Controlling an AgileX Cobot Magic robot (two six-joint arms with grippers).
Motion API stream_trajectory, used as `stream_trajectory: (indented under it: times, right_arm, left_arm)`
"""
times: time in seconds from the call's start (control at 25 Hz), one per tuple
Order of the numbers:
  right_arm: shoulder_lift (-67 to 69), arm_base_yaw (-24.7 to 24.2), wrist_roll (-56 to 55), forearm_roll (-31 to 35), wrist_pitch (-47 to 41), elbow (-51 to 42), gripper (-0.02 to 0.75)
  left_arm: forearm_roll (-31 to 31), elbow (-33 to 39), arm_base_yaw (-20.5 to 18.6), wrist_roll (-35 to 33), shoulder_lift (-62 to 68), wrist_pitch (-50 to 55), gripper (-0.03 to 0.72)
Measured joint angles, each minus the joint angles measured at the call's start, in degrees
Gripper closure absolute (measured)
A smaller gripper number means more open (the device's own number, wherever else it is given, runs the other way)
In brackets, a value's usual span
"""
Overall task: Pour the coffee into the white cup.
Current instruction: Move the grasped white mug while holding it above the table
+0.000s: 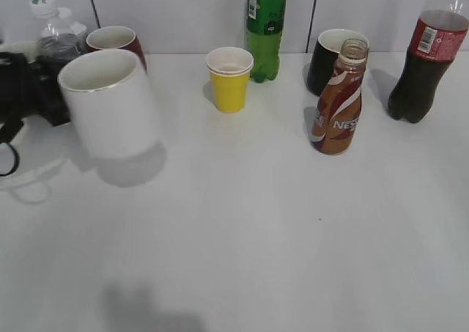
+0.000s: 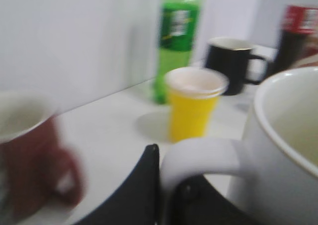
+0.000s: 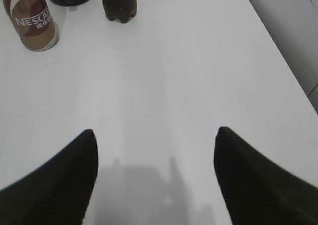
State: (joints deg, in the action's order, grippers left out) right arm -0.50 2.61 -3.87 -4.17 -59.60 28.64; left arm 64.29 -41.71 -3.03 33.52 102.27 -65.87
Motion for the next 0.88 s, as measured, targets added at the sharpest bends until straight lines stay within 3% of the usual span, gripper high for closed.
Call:
stream_trajectory:
  times: [0.28, 0.88]
  right_arm:
    - [0.00, 0.00, 0.00, 0.00, 0.00, 0.00, 0.168]
    - [1.63, 0.00, 0.00, 0.17, 1.01, 0.57, 0.168]
  left_arm:
    - [3.69, -4.05, 6.36, 3.63, 2.56, -0.11, 0.653]
    - [5.32, -4.05, 6.43, 3.78, 2.63, 0.29, 0.653]
